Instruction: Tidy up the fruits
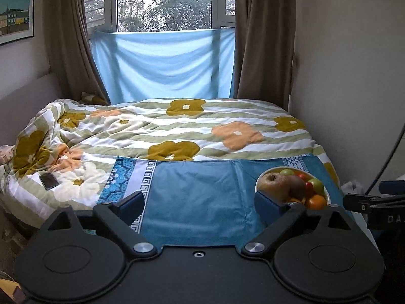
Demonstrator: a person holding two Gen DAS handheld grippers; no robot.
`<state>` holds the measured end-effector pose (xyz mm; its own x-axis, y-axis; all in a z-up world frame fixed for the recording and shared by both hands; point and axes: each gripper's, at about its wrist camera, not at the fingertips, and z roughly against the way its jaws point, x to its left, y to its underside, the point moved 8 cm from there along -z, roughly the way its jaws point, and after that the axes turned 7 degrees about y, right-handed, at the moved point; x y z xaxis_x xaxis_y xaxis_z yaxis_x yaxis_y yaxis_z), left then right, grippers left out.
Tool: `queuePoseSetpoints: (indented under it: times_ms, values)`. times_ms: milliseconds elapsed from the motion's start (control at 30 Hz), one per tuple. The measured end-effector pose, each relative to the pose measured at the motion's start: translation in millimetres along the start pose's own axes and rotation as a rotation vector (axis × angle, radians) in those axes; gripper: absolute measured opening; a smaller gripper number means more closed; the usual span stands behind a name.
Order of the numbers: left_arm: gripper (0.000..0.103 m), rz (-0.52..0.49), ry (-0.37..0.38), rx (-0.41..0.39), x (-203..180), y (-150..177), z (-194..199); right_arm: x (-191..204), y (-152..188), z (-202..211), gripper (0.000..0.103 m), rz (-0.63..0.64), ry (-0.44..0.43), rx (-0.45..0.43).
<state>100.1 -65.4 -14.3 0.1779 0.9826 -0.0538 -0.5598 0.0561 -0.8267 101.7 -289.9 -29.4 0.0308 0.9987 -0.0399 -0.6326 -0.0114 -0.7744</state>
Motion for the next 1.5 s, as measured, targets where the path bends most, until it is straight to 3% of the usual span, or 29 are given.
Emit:
queuePoseSetpoints:
  times_ms: [367,1500]
  values:
    - [0.103,0.018,-0.012,0.033,18,31,15,18,30,15,0.103,-0.042,0.035,0.032]
    - [0.103,0.004,-0.028,0.018,35,27,15,28,30,12,0.103,-0.071,0.062,0.051]
